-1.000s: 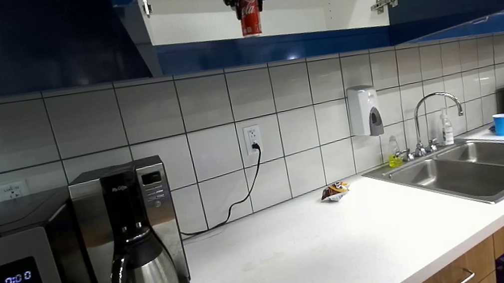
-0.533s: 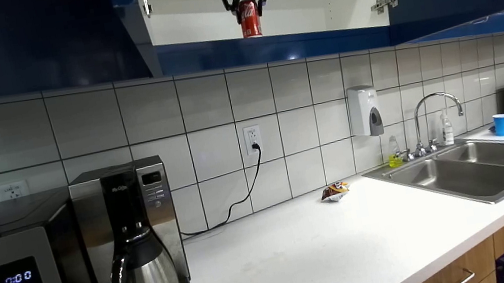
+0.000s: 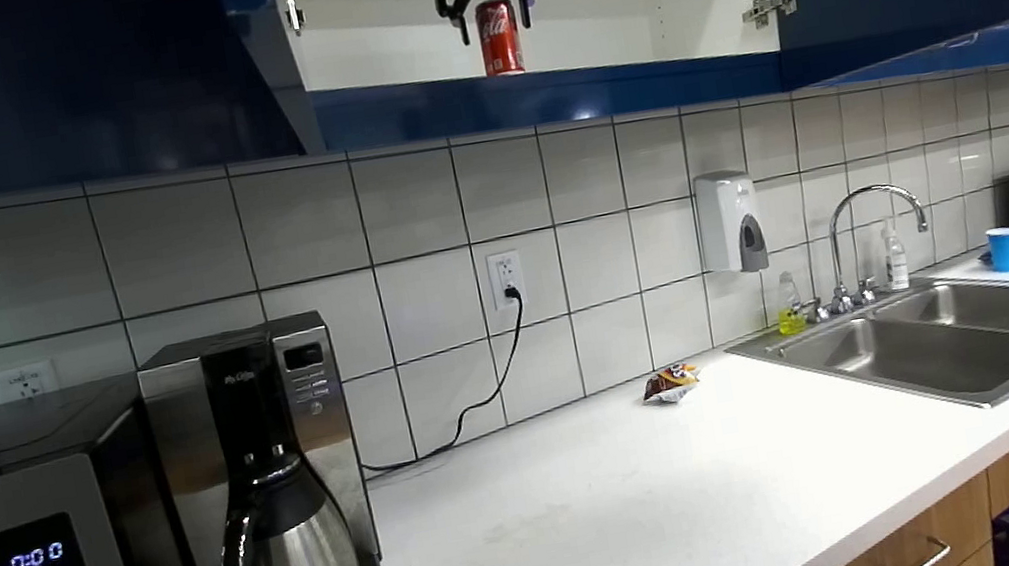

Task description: Put the can in the top cabinet

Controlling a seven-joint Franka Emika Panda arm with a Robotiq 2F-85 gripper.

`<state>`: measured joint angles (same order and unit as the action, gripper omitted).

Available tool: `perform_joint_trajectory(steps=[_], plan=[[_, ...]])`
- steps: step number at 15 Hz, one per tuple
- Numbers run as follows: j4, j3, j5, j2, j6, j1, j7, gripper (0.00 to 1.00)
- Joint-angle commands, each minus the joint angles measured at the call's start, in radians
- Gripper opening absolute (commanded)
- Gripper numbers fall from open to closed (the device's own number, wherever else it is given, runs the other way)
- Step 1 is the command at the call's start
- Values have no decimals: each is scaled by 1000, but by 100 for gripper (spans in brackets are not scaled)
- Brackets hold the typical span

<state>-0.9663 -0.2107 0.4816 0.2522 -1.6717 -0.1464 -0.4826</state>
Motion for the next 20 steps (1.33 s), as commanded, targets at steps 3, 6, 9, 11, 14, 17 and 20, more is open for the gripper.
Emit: perform_joint_trajectory(steps=[3, 6, 9, 11, 14, 17, 20], plan=[[-45, -15, -21, -69, 12, -9, 23, 100], [-101, -24, -40, -126, 14, -13, 23, 100], [-185, -24, -61, -198, 13, -17, 18, 100], [-240, -20, -83, -242, 15, -16, 17, 100], [-354, -17, -113, -329, 4, -20, 20, 100], [-500, -16, -140, -426, -17, -30, 26, 100], [-633, -10, -172, -507, -29, -49, 34, 100]])
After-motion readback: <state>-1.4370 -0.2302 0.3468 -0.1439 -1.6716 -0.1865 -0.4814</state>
